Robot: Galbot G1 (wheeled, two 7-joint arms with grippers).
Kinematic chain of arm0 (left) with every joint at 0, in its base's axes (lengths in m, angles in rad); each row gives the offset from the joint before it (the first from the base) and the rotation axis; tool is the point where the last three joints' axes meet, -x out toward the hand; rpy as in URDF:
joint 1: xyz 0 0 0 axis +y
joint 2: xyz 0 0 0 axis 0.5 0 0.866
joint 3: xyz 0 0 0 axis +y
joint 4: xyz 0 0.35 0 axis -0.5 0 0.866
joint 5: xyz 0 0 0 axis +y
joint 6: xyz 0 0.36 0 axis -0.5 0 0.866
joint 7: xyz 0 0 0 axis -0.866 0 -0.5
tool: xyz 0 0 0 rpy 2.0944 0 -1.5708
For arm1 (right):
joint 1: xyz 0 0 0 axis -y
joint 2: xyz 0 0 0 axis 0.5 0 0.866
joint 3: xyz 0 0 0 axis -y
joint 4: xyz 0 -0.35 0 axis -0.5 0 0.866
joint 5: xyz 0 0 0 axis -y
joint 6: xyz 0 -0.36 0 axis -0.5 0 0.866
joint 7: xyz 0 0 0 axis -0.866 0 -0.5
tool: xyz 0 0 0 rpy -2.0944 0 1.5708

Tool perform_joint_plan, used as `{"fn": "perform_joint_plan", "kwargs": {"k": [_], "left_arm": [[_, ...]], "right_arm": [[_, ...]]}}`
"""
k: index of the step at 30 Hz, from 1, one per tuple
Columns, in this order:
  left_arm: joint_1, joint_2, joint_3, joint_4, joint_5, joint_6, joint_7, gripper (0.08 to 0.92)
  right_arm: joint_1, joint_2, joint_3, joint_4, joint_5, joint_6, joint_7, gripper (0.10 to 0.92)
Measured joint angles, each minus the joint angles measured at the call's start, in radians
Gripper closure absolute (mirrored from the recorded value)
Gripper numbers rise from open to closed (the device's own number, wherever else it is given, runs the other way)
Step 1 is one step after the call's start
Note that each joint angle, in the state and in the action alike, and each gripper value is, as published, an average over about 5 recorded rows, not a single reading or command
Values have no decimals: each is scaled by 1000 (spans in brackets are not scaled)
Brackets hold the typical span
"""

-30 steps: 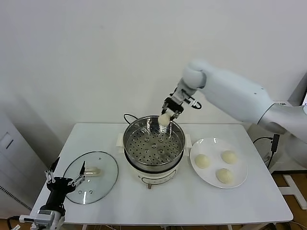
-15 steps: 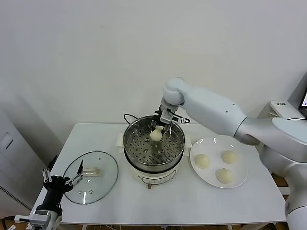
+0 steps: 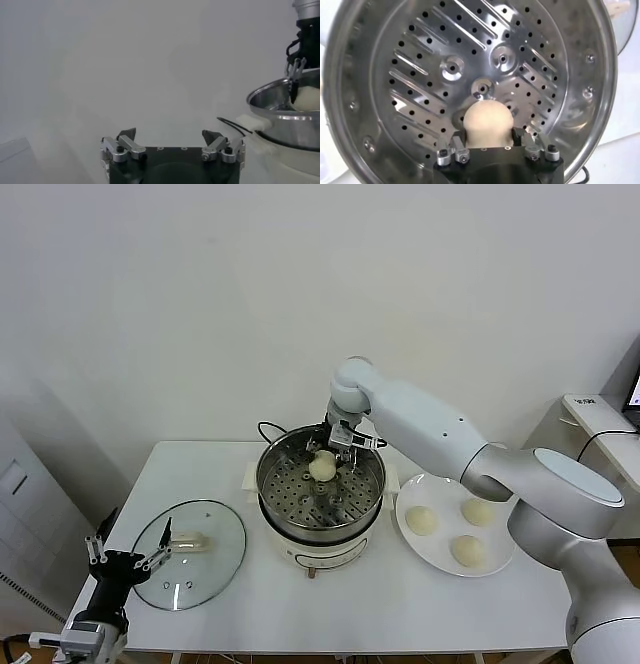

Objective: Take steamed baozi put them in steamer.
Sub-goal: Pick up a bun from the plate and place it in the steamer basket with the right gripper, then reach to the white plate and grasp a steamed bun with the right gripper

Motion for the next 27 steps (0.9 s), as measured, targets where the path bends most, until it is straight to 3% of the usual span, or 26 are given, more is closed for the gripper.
{"fn": "perform_joint_plan", "kwargs": {"k": [3,7,19,27], "left_arm": [[1,-2,0,4,0,-2,1,177],[-3,1,1,4,-1,-3,2,177],[-11,-2,4,9,-3,-7,5,177],[-16,-14,11,1,3,0,1,177]], "right_arm": [[11,-3,5,-4,17,-8,0,220],[58,-21,-14,-8,107,-60,0,204],[261,-173,-228,-92,647,-458,-54,203],[233,-292,-250,-138,709,-606,-81,203]]}}
